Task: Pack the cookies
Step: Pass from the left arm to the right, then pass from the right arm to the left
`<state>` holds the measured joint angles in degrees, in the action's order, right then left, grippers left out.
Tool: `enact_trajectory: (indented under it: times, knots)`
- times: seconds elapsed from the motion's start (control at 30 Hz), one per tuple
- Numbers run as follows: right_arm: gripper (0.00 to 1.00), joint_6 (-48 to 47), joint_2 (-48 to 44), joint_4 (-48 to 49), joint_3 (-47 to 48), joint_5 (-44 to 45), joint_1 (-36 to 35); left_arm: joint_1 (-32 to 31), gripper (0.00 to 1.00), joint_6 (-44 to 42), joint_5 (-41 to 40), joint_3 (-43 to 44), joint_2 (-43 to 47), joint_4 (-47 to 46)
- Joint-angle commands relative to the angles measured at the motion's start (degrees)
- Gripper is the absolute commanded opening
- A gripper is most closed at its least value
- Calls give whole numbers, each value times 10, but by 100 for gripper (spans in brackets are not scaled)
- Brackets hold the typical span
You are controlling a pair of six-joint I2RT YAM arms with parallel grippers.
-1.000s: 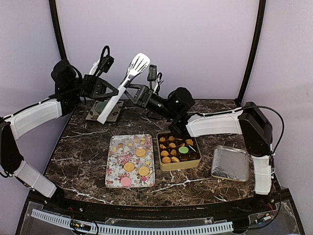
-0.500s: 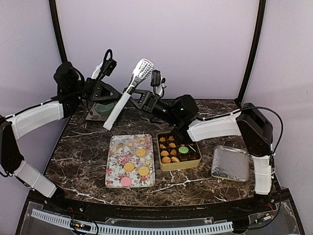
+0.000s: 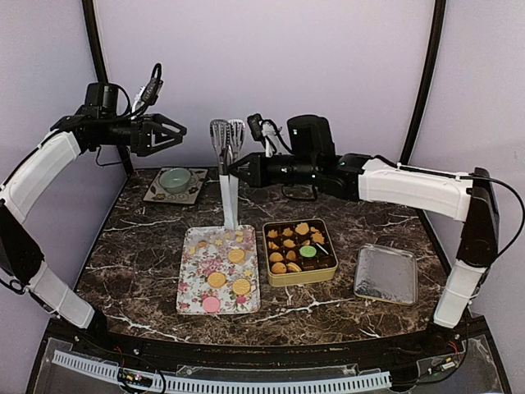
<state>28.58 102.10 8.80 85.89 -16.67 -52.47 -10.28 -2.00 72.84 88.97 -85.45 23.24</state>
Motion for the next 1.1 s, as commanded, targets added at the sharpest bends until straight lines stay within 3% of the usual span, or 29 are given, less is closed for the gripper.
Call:
enact_trajectory:
  times: [0.0,0.17,0.27,0.5,0.7,0.9,1.07]
  knots:
    - [0,-172,28,-380,80,100,-17,-9,99,-469,-149,70,10,403]
    - [0,-256,86,-522,175,131,-65,-82,99,-663,-268,64,45,503]
    - [0,-284,131,-587,246,161,-94,-132,95,-712,-326,44,53,533]
    - [0,-296,184,-635,315,174,-121,-152,70,-717,-342,29,20,593]
    - [0,-299,181,-628,326,161,-125,-161,56,-692,-340,-71,79,510]
    - [0,-303,193,-643,362,165,-129,-185,46,-638,-373,-120,93,409]
    - [0,-304,203,-651,380,167,-133,-188,45,-623,-378,-124,99,375]
